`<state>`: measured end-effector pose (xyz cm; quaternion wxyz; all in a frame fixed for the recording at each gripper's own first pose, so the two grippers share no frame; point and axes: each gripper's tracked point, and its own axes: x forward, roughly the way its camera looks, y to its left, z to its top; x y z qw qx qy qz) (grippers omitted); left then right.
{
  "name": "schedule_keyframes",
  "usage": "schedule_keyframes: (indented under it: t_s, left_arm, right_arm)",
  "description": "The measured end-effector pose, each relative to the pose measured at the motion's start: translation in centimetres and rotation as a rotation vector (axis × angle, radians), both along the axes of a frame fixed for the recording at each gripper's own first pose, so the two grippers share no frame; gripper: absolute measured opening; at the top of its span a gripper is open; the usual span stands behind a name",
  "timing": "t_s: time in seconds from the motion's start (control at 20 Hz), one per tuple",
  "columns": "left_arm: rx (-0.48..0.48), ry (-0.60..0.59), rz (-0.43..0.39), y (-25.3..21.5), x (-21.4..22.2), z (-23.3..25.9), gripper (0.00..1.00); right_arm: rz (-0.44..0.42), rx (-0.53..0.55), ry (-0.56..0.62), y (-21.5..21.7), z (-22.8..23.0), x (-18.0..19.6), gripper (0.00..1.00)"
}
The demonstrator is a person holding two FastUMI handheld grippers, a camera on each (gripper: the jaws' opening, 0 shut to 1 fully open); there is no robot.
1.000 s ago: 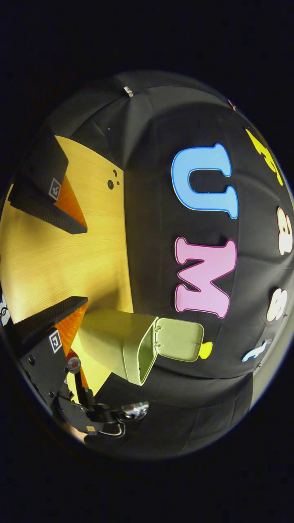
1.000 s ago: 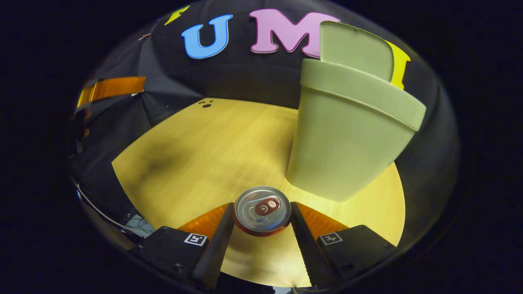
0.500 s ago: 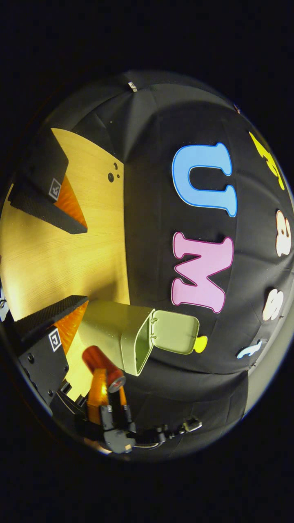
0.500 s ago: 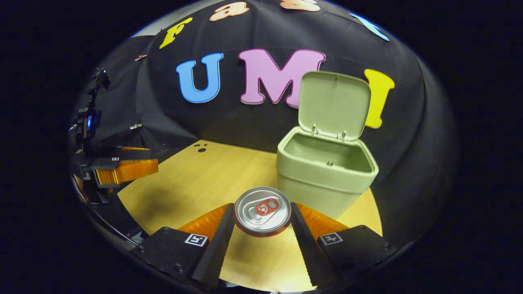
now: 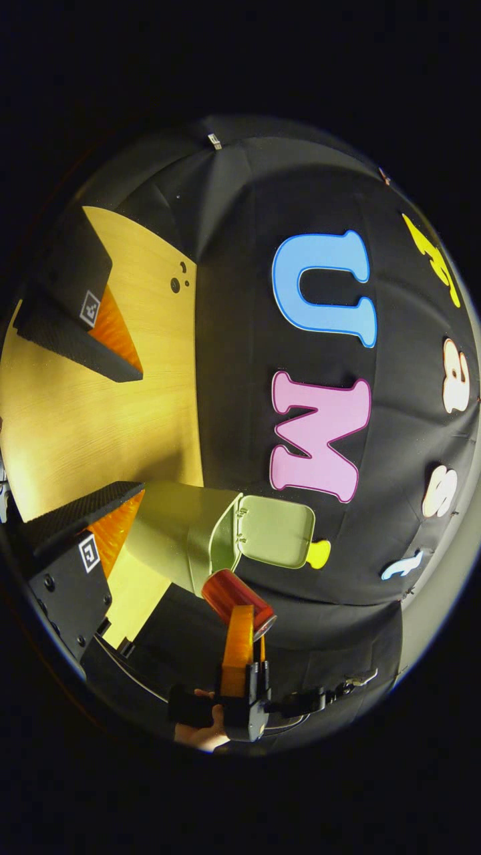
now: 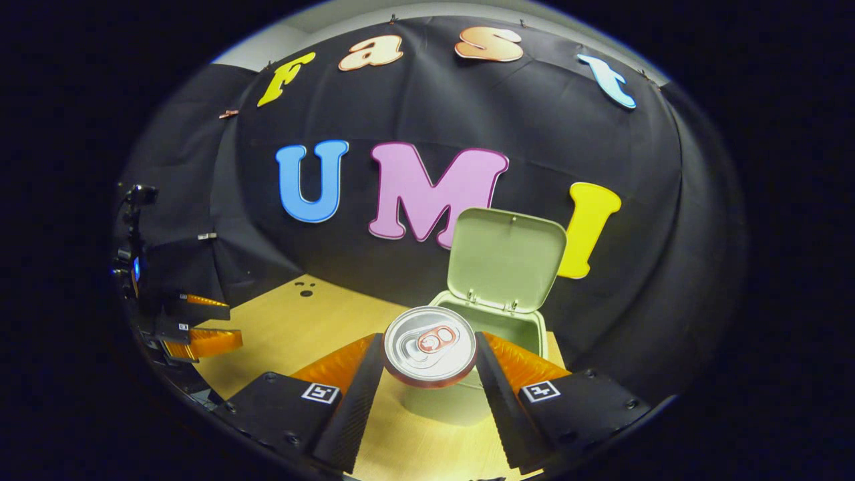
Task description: Press the lid of the desktop garbage bin to open it, pick up the crumpled paper on the desktop and throw it into the bin, then pick up the pop can on the desktop and drop it into the bin, and finally close the garbage bin lid.
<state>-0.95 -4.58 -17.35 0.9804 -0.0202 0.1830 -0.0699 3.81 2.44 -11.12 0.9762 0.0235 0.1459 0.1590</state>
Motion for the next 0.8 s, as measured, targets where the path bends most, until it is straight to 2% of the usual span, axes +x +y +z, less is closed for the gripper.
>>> schedule_keyframes:
  t_s: [0.15,0.35,0.65,0.8]
  left_arm:
    - [0.000,-0.003,0.026,-0.8,0.5,0.4,0.96]
    - [0.004,0.003,0.052,-1.9,1.4,0.6,0.96]
    - [0.008,0.025,0.097,-3.1,3.0,0.3,0.96]
    - [0.006,0.025,0.127,-3.8,4.0,0.5,0.96]
  right_arm:
    - [-0.024,-0.012,-0.044,-2.2,1.0,2.0,0.83]
    - [-0.071,0.010,-0.041,-5.2,0.4,4.7,0.83]
    - [-0.081,0.016,0.051,-8.1,-3.9,7.3,0.83]
    - [-0.060,0.025,0.108,-8.4,-6.5,8.3,0.83]
